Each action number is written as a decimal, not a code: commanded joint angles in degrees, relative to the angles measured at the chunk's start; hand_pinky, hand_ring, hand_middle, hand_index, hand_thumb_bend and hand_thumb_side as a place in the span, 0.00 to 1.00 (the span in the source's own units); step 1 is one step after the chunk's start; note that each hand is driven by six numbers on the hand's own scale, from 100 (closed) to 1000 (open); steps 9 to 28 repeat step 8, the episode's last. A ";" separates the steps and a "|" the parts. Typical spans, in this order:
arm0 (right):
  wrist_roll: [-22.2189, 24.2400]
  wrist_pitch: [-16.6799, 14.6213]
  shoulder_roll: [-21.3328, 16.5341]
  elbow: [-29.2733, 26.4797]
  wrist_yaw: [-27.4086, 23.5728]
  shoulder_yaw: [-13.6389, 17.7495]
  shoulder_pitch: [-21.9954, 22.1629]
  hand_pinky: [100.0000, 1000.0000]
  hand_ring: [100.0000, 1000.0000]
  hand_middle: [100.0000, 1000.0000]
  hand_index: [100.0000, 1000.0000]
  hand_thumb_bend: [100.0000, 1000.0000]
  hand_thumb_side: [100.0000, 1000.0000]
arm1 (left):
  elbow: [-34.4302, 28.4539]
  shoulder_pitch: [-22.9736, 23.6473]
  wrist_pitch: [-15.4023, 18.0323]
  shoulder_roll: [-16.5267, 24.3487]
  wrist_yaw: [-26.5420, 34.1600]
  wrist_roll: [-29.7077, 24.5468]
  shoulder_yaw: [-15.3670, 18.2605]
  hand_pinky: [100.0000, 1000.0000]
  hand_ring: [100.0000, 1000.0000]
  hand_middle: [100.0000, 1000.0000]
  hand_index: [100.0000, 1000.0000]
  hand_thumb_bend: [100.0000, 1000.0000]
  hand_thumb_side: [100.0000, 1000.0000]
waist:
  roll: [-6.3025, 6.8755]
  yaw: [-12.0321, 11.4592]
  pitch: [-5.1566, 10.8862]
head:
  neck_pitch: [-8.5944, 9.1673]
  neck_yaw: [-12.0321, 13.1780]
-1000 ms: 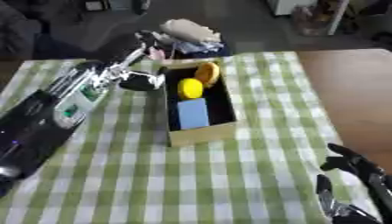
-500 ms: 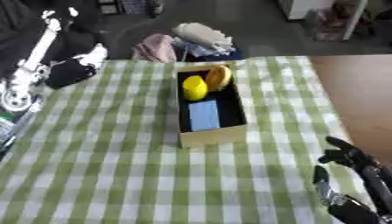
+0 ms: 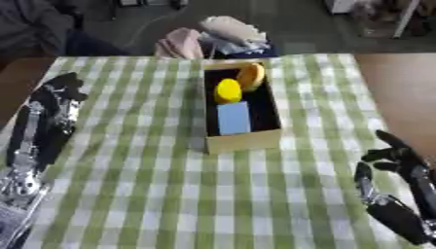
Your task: Pick up objects on the table and place them in the box.
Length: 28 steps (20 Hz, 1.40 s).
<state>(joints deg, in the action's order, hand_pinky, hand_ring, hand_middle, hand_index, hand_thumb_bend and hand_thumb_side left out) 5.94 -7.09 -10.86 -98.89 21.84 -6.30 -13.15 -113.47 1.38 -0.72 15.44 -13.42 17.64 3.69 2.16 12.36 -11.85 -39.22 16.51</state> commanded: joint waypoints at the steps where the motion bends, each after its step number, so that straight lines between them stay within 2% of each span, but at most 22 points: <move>1: -1.81 -0.11 -0.32 -0.81 -1.19 0.89 -0.12 0.69 0.79 0.61 0.95 0.00 0.40 | -1.12 0.04 -0.80 -2.69 -0.38 -2.06 -0.56 0.71 0.63 0.66 0.82 0.00 0.76 | -0.34 -0.20 1.73 | -1.23 -0.99; 4: -3.56 0.04 -0.24 -0.66 -1.75 1.31 0.37 0.68 0.79 0.62 0.96 0.00 0.41 | -0.70 -0.32 -1.78 -4.27 0.26 -3.44 -1.55 0.69 0.58 0.63 0.80 0.00 0.78 | -0.62 -0.59 2.05 | -2.94 -2.25; 8: -6.01 0.43 -0.25 -0.53 -2.58 1.60 0.76 0.65 0.78 0.62 0.96 0.00 0.41 | 1.35 -0.87 -2.31 -5.59 0.93 -4.42 -2.53 0.69 0.58 0.63 0.80 0.00 0.79 | -0.98 -0.85 2.38 | -4.69 -3.50; 28: -6.01 0.43 -0.25 -0.53 -2.58 1.60 0.76 0.65 0.78 0.62 0.96 0.00 0.41 | 1.35 -0.87 -2.31 -5.59 0.93 -4.42 -2.53 0.69 0.58 0.63 0.80 0.00 0.79 | -0.98 -0.85 2.38 | -4.69 -3.50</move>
